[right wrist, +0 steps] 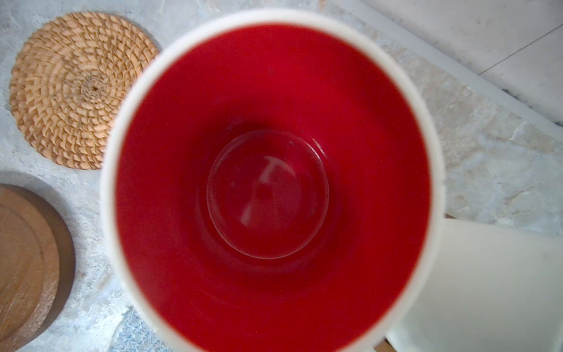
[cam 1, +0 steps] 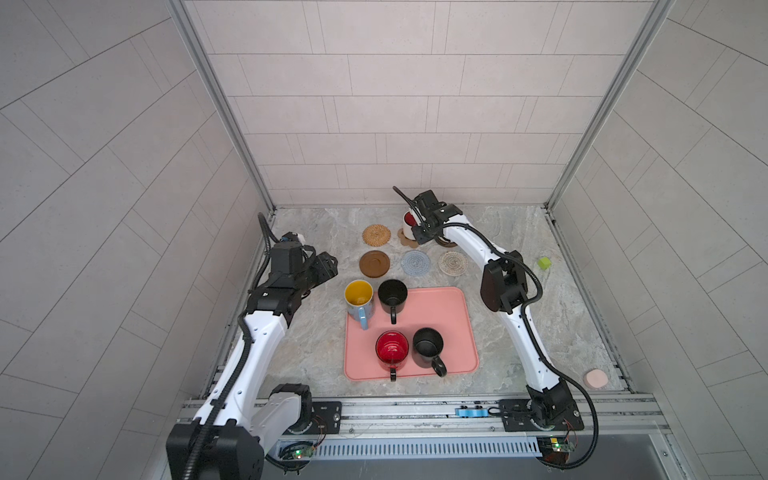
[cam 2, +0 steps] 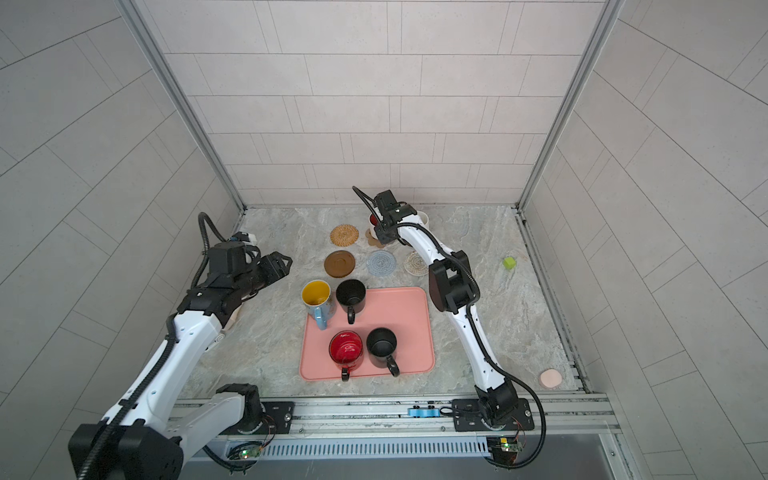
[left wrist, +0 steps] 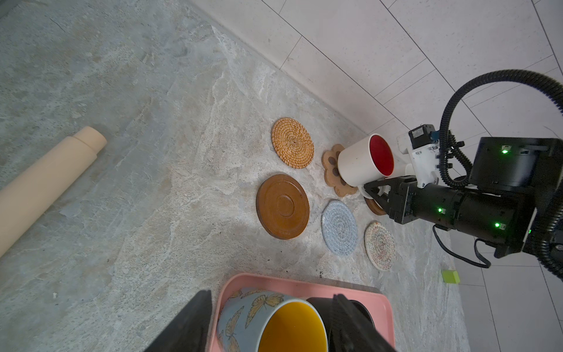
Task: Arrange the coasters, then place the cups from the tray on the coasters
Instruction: 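Lower the red-lined white mug onto the paw-shaped coaster with the right gripper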
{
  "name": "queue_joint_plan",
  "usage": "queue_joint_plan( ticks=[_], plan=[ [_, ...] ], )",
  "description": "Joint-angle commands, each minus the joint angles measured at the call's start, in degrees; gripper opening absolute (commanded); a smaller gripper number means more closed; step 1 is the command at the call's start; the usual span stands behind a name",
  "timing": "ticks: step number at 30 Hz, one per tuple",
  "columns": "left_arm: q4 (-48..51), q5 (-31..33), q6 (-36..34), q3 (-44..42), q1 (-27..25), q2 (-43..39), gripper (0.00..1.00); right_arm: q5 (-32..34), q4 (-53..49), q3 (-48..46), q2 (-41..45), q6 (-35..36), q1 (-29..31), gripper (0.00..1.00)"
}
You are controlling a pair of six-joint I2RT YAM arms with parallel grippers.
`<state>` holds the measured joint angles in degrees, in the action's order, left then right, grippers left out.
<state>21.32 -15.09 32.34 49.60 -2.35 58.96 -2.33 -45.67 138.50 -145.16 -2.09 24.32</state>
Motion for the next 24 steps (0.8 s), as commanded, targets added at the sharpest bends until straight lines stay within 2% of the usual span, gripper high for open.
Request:
queue_joint_plan(
  ticks=[1, 17, 24],
  plan=[
    [-0.8, 0.6, -0.6, 1.8, 0.3, 0.1, 0.69, -0.3, 1.9, 2.5, -0.6, 0.9, 0.0, 0.01],
    [-0.8, 0.4, -0.6, 1.9, 0.2, 0.3, 0.69, -0.1, 0.5, 2.5, -1.8, 1.6, -0.4, 0.02],
    [-0.8, 0.4, -0.5, 1.8, 0.2, 0.0, 0.69, -0.1, -0.1, 2.5, -1.8, 1.4, -0.5, 0.12]
  ],
)
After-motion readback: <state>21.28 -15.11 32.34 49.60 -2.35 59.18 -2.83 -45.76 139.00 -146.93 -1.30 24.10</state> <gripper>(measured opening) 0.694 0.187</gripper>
